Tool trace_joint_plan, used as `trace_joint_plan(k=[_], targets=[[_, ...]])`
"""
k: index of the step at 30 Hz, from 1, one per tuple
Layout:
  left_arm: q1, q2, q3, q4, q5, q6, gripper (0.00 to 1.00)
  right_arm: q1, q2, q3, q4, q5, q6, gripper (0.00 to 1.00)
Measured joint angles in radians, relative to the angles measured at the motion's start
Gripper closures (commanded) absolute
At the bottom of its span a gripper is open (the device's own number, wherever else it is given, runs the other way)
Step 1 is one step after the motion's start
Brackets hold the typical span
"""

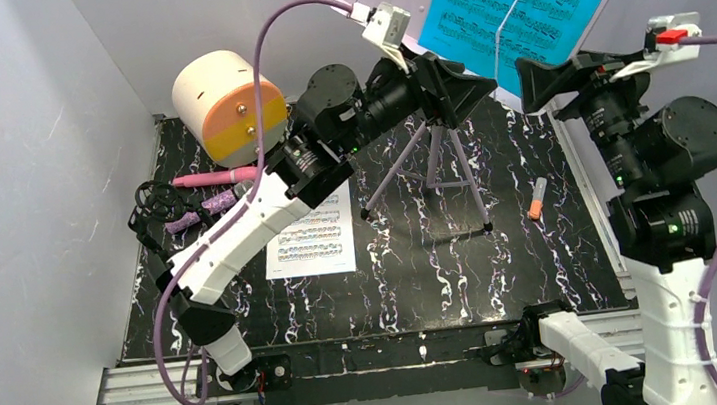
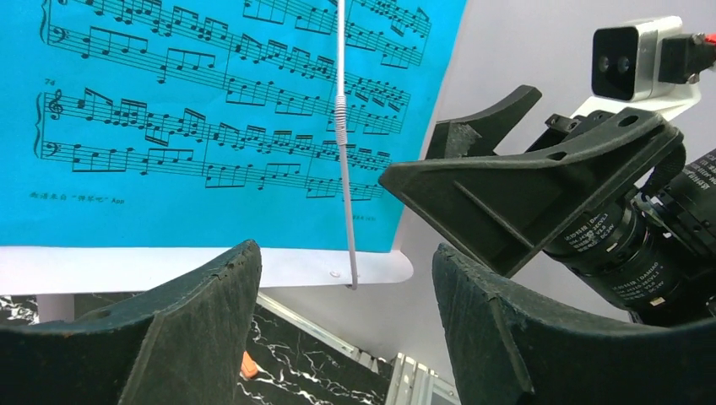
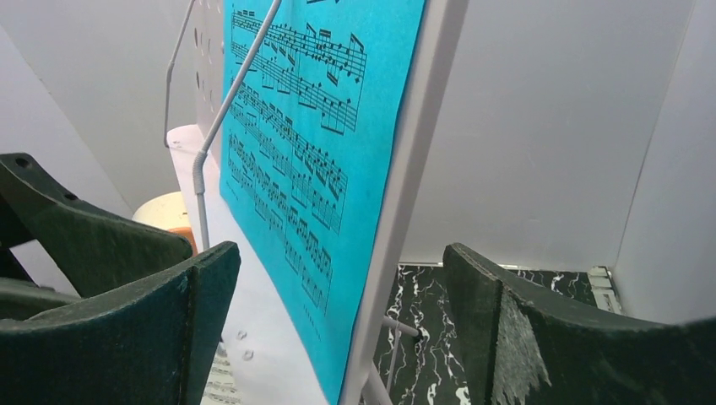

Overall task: Pack up the instrument practice props
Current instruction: Pick up the sheet music from the music stand.

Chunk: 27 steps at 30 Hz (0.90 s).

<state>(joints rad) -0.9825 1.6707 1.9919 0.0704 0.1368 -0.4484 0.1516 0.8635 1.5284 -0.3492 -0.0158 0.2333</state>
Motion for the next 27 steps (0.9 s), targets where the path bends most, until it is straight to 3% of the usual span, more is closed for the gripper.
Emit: trace_joint_plan(k=[9,27], targets=[[-0.004,0.104,0.042,0.106,-0.053,-0.025,0.38,0.0,0.068,-0.001,0.076,-0.023,0.008,0.02],[-0.004,0.254,0.213,0.243,-0.1,0.029,0.46,-0.001,0.048,-0.053,0.164,-0.006,0.003,0.04]])
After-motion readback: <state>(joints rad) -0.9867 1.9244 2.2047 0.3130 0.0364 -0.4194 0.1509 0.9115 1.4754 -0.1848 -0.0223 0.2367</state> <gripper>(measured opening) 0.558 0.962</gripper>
